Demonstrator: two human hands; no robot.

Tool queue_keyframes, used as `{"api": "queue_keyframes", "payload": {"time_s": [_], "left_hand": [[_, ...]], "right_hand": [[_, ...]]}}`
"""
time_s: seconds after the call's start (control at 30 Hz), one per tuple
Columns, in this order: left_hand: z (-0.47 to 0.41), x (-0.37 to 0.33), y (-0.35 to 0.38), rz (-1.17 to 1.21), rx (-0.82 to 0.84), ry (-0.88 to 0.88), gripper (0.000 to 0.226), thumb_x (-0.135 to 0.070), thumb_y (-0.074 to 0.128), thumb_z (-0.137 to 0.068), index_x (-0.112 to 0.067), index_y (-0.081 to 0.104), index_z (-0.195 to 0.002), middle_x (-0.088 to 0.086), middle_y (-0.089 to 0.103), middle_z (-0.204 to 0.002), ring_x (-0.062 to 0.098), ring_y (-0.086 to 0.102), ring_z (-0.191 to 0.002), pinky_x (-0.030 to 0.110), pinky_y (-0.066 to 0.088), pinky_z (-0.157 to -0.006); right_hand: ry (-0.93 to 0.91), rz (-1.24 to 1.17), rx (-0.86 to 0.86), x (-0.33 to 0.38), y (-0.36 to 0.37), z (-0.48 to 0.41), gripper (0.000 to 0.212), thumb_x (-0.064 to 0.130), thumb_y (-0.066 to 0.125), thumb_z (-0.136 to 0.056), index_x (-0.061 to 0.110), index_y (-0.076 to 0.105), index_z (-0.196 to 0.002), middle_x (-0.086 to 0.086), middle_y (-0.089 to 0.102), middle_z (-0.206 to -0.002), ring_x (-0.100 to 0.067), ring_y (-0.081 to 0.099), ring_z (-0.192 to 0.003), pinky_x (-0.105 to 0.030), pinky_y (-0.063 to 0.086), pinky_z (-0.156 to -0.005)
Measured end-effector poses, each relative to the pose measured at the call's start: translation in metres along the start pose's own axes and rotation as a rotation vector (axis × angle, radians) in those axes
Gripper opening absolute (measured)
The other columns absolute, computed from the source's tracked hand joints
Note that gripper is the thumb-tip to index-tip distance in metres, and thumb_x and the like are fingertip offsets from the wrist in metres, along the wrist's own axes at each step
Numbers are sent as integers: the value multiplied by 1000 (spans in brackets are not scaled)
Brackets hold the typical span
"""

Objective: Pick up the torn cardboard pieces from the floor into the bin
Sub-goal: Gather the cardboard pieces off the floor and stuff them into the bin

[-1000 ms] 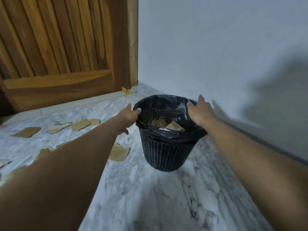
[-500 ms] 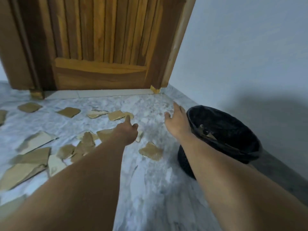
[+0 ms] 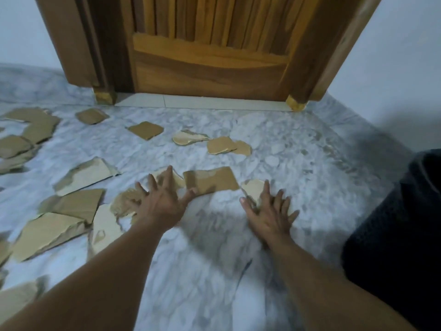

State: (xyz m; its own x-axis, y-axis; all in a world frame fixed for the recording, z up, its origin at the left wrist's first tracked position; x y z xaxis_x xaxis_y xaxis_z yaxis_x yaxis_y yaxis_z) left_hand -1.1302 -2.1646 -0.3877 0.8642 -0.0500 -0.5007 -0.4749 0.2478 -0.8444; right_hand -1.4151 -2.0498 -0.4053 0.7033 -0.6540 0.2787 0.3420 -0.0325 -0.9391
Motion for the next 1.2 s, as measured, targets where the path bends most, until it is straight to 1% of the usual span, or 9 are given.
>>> {"api": "queue_keyframes", "payload": {"time_s": [0.07,0.17,0.27,0.53,0.67,0.8,0.97,1.1,1.2], "left_hand": [[-7,4,13,-49,-49,-59,93,-92,20,-78,-46,0,-156,14,0,-168,47,-6,-152,71,-8,-115],[-14,4,13,-226,-201,-82,101,-99,3,-70,-41,23,-150,14,16,-165,43,5,-152,71,-5,-115],[-31,3,12,-251,-277,-128,101,-96,19,-75,-25,37,-144,17,29,-158,39,13,-151,72,3,-115],[-39,11,20,-197,-273,-127,87,-70,27,-82,-34,7,-159,6,13,-168,32,4,-155,65,-2,-119],[-41,12,20,-250,-235,-150,84,-77,16,-85,-39,9,-159,3,4,-170,29,-5,-156,64,-4,-119],[-38,9,16,-230,-224,-173,96,-93,11,-80,-38,9,-159,3,-1,-170,29,-9,-156,61,-6,-121],[-35,14,13,-224,-242,-214,97,-90,14,-81,-37,-6,-160,12,-9,-168,37,-14,-154,59,-8,-122],[-27,15,16,-247,-192,-170,79,-73,20,-93,-36,3,-161,13,-5,-169,36,-11,-154,56,-7,-122],[-3,24,20,-260,-132,-122,71,-65,20,-98,-36,2,-161,12,-6,-169,32,-11,-155,52,-8,-123]], "right_hand": [[-25,-19,-34,11,-4,-30,95,91,17,-83,42,-11,-159,-13,-7,-170,-37,-11,-155,-65,-9,-118],[-48,-99,-67,31,-12,-78,96,92,20,-82,42,-4,-160,-11,-4,-170,-36,-8,-155,-65,-8,-119],[-66,-126,-89,49,-17,-121,96,92,24,-81,44,-2,-160,-11,-4,-170,-37,-7,-155,-65,-6,-119],[-126,-1,32,147,-17,-194,95,100,14,-72,58,-10,-153,-13,-10,-170,-48,-7,-152,-78,-2,-111],[-275,91,205,217,-1,-189,87,95,20,-79,59,-11,-153,-15,-10,-169,-51,-9,-151,-75,-3,-113],[-469,247,391,256,24,-164,74,87,29,-87,63,6,-153,-9,-12,-170,-48,-10,-152,-70,-1,-115],[-597,338,508,241,20,-136,73,92,28,-82,66,17,-150,-6,-4,-171,-34,-9,-156,-58,-3,-122],[-584,307,551,194,13,-93,96,101,46,-60,72,14,-146,-3,-11,-171,-36,-13,-155,-59,1,-122],[-565,328,561,158,16,-58,110,95,65,-52,75,6,-144,-2,-17,-169,-40,-14,-154,-61,7,-122]]}}
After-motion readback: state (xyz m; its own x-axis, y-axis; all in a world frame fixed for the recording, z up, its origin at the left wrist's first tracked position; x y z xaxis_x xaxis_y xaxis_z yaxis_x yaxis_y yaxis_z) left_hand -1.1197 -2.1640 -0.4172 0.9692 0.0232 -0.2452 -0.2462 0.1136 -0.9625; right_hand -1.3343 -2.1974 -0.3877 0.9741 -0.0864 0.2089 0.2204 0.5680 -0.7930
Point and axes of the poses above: each hand's wrist, its own z-axis away from the middle knuckle, its own y-axis out of the palm, x = y × z, the point moved 8 cm from there along -z, towards the middle knuckle
